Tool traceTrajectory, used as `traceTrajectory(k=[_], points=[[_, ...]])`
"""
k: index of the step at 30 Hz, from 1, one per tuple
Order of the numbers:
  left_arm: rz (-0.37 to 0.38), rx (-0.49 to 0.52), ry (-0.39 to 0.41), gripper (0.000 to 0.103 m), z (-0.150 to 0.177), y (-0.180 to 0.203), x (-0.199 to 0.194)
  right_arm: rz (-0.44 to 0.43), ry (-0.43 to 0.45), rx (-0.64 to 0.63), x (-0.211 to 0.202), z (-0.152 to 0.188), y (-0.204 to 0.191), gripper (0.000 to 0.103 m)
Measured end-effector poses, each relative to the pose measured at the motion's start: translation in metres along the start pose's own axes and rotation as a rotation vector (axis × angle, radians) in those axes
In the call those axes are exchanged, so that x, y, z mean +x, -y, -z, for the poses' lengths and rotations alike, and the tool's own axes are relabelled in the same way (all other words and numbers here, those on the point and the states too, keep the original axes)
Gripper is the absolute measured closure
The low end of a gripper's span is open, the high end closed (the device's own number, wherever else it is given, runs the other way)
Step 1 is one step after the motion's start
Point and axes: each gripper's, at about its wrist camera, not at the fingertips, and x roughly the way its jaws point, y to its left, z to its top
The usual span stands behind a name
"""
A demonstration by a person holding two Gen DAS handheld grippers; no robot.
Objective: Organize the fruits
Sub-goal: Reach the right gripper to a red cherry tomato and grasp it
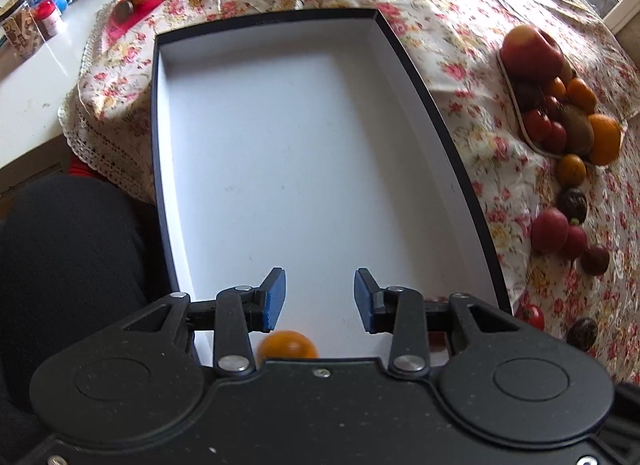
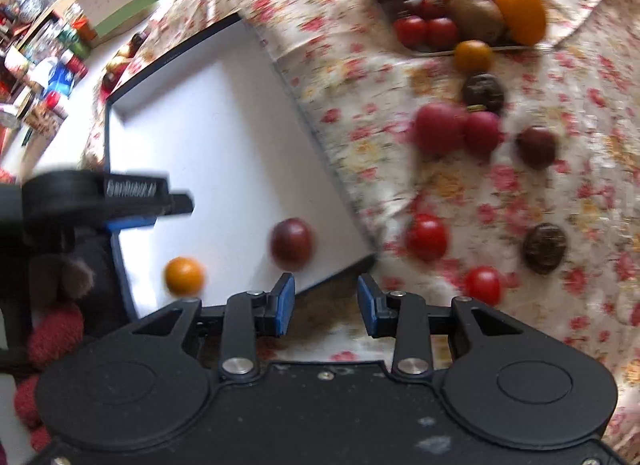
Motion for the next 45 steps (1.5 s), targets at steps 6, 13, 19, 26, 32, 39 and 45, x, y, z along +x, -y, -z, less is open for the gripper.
traceTrajectory(k=[6,13,19,26,32,39,45], points=[[0.019,0.078,-0.018,0.057,0.024,0.02,0.009,0.075,0.041,0.068,-0.018,-0.001,0.052,0.066],[-0.007,0.109,0.02,0.057,0.028,0.025,0.004,0.166,0.02,0.101,-0.017,0.01,0.097,0.066],[-0.013,0.098,0.013,0.057,0.028,0.025,0.007,0.124,-0.011,0.186,-0.003,0.013,0.117,0.066],[-0.013,0.098,0.015,0.057,0.028,0.024,0.007,0.062,-0.05,0.187,0.013,0.01,0.108,0.066],[-0.01,0.104,0.023,0.057,0.028,0.026,0.006,0.058,-0.057,0.229,0.025,0.009,0.11,0.066],[-0.01,0.128,0.044,0.057,0.03,0.03,0.001,0.01,-0.09,0.309,0.043,0.01,0.12,0.069],[0.023,0.193,0.07,0.057,0.031,0.046,-0.011,-0.008,-0.087,0.305,0.04,0.009,0.125,0.071]])
